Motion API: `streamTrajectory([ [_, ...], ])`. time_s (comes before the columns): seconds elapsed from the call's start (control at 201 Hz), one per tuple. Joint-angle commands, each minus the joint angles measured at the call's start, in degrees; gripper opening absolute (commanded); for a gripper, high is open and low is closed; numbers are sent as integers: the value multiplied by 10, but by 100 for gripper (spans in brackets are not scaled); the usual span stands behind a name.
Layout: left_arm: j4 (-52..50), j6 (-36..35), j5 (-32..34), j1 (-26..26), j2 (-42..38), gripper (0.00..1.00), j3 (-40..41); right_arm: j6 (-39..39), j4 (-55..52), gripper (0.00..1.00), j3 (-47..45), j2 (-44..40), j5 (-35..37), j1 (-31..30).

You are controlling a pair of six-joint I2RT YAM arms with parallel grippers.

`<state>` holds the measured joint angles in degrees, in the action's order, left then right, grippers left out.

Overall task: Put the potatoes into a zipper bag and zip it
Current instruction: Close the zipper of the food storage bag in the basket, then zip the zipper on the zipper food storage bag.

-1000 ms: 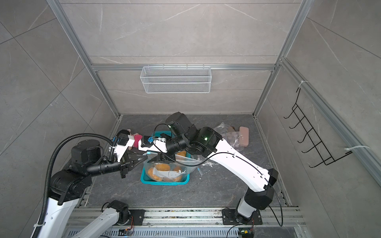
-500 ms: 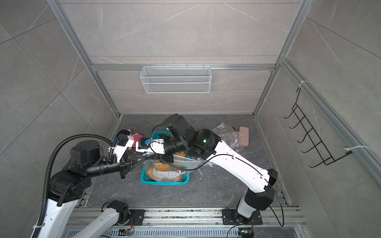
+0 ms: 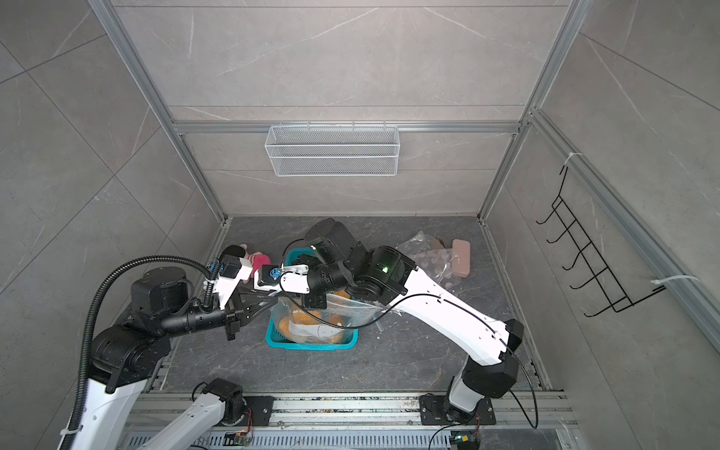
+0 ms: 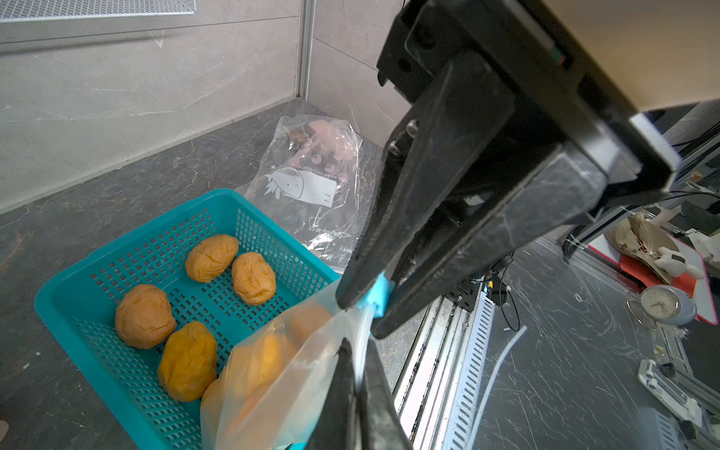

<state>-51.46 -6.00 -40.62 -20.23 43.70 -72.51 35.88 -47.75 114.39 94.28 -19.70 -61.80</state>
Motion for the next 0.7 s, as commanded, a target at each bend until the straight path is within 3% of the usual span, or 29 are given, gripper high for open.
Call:
streamTrajectory([
  [0.0,11,-1,-6,0,-5,0,-9,5,-5,12,9,-14,6,-4],
  [0.692,19,2,29,0,-32,0,-17,15,-31,9,6,-30,13,-3],
])
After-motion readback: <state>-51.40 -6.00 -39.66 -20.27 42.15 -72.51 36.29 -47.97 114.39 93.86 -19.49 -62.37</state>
